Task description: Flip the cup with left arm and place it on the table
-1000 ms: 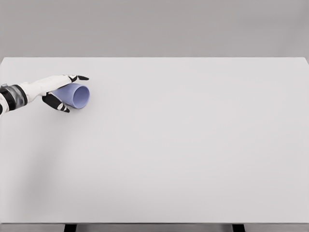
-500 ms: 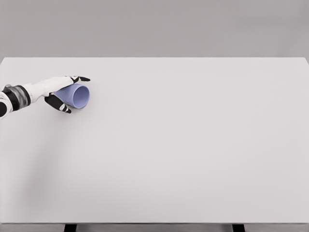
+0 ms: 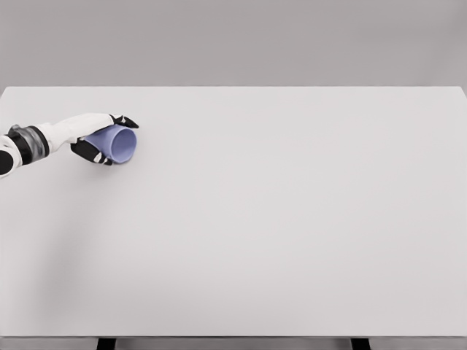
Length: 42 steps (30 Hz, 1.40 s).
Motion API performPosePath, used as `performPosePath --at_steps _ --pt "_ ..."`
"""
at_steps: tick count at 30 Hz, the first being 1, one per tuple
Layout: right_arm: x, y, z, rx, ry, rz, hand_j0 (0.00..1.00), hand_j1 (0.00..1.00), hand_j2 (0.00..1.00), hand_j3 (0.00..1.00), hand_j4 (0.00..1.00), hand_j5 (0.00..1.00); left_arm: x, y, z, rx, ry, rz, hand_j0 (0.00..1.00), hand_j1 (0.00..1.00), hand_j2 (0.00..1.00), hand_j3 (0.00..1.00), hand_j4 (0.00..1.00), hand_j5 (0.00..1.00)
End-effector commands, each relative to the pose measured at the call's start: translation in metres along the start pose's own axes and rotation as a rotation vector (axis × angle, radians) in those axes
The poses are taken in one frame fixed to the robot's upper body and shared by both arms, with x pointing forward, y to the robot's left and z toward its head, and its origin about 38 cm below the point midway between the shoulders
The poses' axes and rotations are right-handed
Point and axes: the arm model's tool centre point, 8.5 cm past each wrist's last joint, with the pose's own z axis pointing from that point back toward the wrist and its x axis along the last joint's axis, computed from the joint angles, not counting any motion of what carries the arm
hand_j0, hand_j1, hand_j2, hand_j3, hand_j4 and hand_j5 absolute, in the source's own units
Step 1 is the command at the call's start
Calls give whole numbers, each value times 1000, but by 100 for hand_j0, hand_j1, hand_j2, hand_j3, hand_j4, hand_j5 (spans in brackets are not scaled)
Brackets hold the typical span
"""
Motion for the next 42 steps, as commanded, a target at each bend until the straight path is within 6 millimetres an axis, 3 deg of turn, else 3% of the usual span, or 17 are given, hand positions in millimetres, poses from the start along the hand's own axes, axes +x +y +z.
performPosePath --at_steps 1,17,29,42 --pt "0 0 0 0 0 -1 100 100 100 100 100 100 0 1 0 4 0 3 78 78 78 78 78 78" --pt "0 0 0 0 0 -1 100 100 100 100 100 100 9 22 6 87 -54 43 78 78 78 78 78 78" --pt "0 0 0 1 -1 -1 100 100 100 100 100 100 40 34 4 172 -228 227 80 80 80 80 80 80" --pt "0 0 0 0 0 -1 100 100 100 100 100 100 56 26 3 194 -315 353 80 80 80 80 80 80"
